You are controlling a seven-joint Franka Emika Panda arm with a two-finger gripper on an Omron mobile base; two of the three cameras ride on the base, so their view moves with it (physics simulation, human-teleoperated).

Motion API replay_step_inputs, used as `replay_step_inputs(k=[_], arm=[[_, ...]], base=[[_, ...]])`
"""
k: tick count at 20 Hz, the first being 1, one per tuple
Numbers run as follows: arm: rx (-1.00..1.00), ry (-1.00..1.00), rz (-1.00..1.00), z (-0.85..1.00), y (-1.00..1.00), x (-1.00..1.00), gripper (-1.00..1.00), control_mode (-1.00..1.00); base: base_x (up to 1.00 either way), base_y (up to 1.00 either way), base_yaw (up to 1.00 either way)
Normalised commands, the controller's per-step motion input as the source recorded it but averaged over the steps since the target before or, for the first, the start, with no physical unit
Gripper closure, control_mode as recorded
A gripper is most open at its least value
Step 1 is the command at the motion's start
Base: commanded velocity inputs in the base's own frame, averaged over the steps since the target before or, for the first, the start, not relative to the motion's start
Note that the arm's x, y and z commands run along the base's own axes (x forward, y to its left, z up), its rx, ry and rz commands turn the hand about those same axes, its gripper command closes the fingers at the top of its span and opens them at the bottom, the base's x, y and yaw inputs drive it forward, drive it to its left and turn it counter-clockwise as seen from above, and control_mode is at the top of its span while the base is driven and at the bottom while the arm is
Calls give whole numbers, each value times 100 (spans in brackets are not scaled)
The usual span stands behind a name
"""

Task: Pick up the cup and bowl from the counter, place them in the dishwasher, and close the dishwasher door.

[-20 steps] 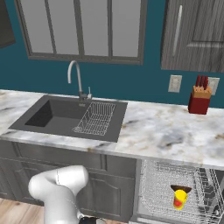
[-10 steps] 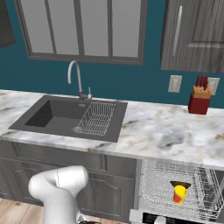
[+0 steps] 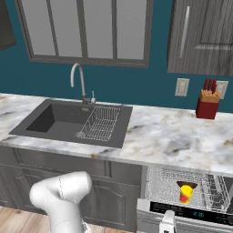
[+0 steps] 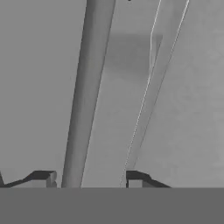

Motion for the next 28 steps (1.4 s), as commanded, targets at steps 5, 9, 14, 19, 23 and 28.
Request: replay_step_inputs(k=[5, 9, 14, 19, 23, 28], arm=[[0, -29, 24, -6, -100, 80, -100, -100], [0, -29, 24, -27, -100, 65, -100, -100], [0, -28, 27, -54, -100, 24, -100, -100], [0, -27, 28, -64, -100, 8, -100, -100], [0, -26, 26, -63, -100, 13, -100, -100], [0, -27, 25, -63, -100, 10, -100, -100]], base=[[0, 0, 0], [0, 0, 0], [0, 0, 0], [0, 0, 0], [0, 0, 0], [0, 0, 0]])
